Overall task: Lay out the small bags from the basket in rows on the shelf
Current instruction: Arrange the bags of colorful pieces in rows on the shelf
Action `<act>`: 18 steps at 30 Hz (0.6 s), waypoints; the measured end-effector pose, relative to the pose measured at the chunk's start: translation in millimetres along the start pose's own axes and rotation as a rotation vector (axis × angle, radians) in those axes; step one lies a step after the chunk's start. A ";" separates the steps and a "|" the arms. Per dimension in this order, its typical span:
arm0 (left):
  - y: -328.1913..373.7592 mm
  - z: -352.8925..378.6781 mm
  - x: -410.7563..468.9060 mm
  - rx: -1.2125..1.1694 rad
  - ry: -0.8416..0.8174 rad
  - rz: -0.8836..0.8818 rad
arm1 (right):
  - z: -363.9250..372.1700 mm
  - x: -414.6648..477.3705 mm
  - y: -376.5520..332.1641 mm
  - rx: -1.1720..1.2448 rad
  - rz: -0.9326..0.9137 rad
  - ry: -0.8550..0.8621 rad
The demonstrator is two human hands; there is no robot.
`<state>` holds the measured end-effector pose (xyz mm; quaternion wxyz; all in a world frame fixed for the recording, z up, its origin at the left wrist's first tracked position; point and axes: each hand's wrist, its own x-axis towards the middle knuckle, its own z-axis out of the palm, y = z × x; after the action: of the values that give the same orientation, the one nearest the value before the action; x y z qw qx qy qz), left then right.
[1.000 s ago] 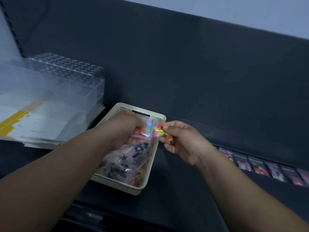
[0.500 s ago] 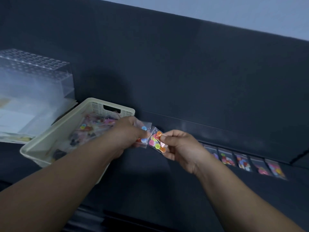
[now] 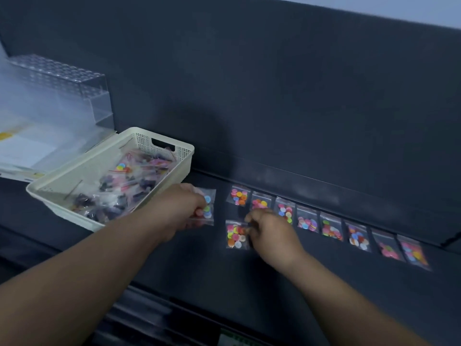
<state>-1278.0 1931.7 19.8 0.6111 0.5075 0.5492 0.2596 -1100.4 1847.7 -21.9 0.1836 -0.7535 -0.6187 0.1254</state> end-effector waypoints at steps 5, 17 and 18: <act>2.3 -9.5 5.6 0.046 -0.047 0.031 | 21.2 2.7 6.4 0.005 -0.167 -0.059; 5.8 -15.1 25.6 0.084 -0.228 0.081 | 37.0 18.9 -12.8 0.023 -0.062 0.056; 5.9 -12.7 26.2 0.074 -0.239 0.087 | 35.4 18.1 -13.1 0.084 -0.037 0.074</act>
<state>-1281.6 1960.9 15.9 0.6413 0.5802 0.4592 0.2032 -1123.0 1871.9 -47.4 0.2401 -0.7378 -0.6194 0.1200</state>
